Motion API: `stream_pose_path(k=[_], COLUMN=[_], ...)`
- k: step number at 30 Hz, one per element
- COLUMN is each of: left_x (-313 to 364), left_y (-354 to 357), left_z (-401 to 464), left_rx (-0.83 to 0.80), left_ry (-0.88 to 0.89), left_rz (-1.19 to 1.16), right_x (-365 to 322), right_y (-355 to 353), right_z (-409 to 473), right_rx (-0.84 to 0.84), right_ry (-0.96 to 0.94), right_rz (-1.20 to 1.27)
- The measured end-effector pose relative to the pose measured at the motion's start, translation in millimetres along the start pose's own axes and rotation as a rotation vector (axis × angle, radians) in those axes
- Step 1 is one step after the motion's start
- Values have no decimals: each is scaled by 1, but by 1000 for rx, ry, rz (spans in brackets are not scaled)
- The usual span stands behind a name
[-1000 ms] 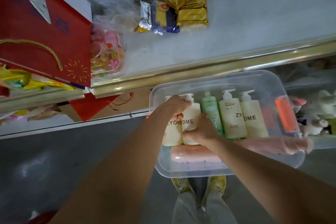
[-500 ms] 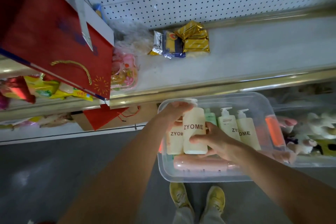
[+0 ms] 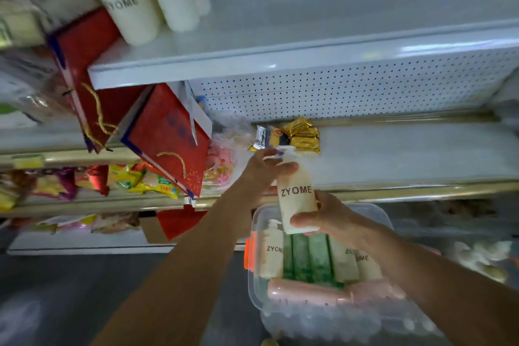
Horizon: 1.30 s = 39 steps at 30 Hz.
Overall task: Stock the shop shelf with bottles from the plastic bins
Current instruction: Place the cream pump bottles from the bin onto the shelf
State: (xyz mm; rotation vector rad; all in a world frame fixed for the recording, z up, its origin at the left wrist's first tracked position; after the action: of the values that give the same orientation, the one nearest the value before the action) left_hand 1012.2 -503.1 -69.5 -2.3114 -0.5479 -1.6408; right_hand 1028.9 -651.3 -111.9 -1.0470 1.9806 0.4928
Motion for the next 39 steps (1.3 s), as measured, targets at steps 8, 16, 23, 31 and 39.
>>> stream_pose_path(k=[8, 16, 23, 31, 39], left_x=[113, 189, 222, 267, 325], left_y=[1, 0, -17, -65, -126], left_z=[-47, -86, -100, -88, -68], left_rx=[90, 148, 131, 139, 157], left_ry=[244, 397, 489, 581, 703], left_rz=[162, 159, 142, 89, 175], right_x=[-70, -132, -170, -231, -310], right_y=[-13, -16, -10, 15, 50], right_z=[-48, -90, -100, -80, -44], right_rx=[13, -53, 26, 116, 174], right_ry=[-186, -367, -416, -507, -639], right_rz=[-45, -109, -194, -228, -233])
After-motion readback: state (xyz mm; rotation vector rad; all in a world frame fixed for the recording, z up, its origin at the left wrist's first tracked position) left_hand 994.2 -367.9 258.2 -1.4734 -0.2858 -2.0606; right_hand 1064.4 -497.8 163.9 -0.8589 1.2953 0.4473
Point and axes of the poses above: each hand's wrist, its own z-axis towards the middle knuckle, its own y-axis out of the palm, x = y × z, the point moved 7 cm from there along z, towards the middle knuckle, and after that the axes turned 5 degrees about y, right-handed, at the moved point
